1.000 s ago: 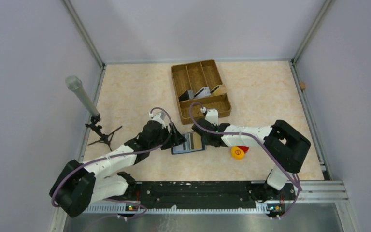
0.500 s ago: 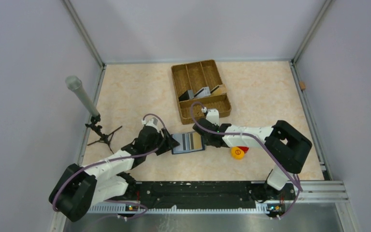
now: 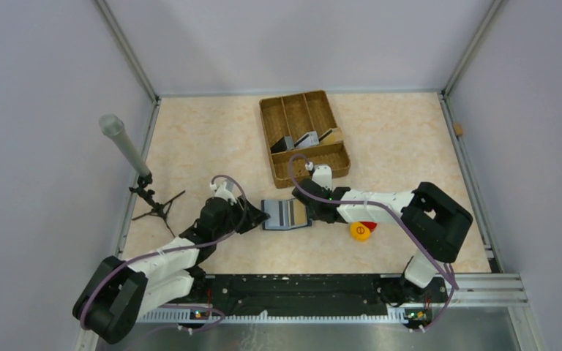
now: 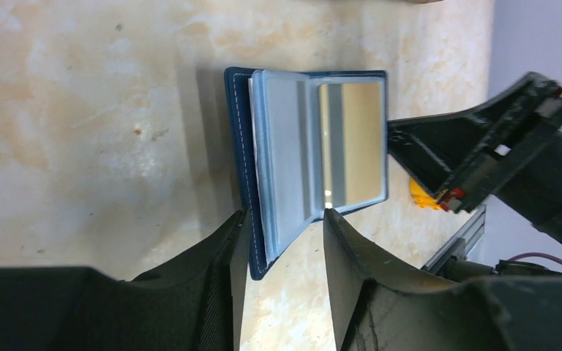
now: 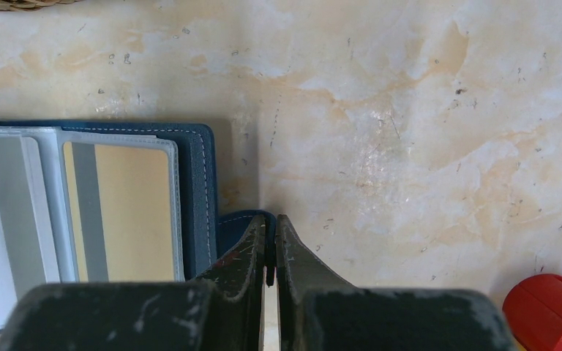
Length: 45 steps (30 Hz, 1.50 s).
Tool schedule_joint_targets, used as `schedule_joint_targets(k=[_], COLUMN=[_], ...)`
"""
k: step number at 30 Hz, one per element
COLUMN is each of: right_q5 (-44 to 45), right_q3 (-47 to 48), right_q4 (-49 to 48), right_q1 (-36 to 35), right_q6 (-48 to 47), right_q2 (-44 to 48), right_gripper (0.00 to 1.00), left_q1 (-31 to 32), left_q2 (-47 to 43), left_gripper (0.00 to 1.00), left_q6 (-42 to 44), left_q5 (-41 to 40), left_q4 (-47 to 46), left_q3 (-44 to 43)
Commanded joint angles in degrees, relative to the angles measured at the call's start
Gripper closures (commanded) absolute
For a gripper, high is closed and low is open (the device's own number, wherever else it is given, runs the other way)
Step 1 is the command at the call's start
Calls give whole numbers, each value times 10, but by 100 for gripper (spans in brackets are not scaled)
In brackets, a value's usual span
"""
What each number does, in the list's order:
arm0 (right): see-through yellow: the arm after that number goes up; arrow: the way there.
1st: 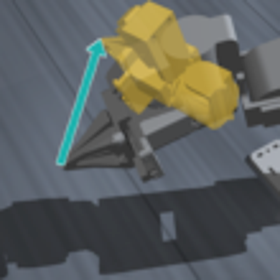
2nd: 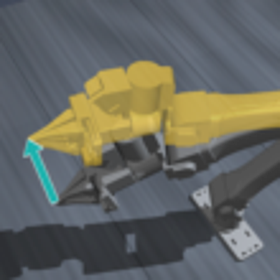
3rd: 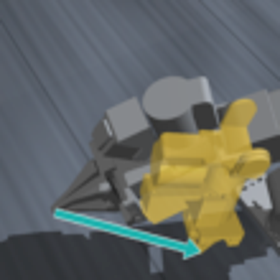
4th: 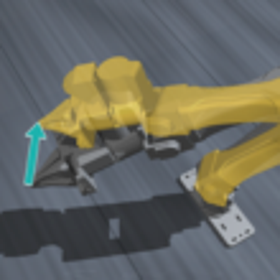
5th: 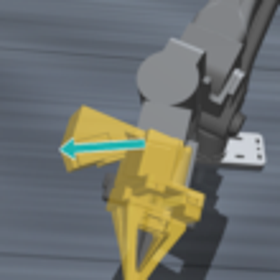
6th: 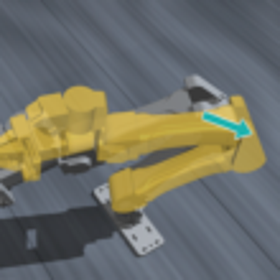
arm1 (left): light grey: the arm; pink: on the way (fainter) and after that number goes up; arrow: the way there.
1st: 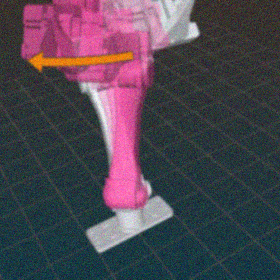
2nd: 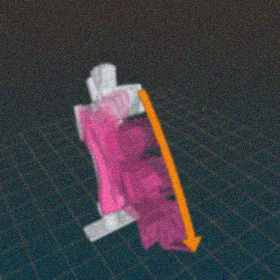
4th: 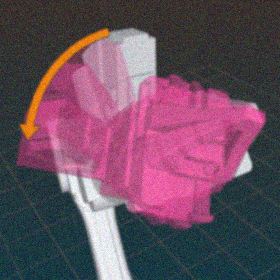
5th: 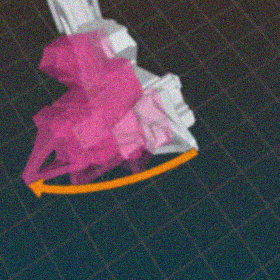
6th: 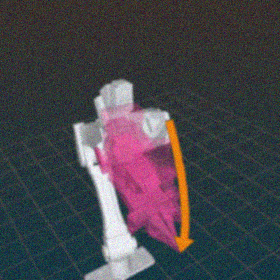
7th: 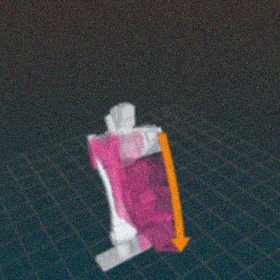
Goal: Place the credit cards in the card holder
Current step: Turn over the card slot in the card holder.
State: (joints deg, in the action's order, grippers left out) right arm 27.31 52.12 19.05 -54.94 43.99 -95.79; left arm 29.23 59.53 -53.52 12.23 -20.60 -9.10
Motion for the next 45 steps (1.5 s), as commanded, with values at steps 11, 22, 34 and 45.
schedule_joint_targets(k=[11,22,34,45], right_q5=[-38,-37,-23,-21], right_q3=[-25,-26,-22,-17], right_q4=[13,14,29,33], right_q1=[4,4,4,3], right_q6=[6,7,12,9], right_q2=[-33,-34,-35,-36], right_gripper=[100,100,100,100], left_q1=[-1,-1,-1,-1], left_q2=[11,63,141,151], left_gripper=[60,70,79,93], left_q6=[12,2,-5,-4], left_q5=[56,63,100,111], left_q4=[-149,-208,-264,-280], left_q3=[21,19,-5,-9])
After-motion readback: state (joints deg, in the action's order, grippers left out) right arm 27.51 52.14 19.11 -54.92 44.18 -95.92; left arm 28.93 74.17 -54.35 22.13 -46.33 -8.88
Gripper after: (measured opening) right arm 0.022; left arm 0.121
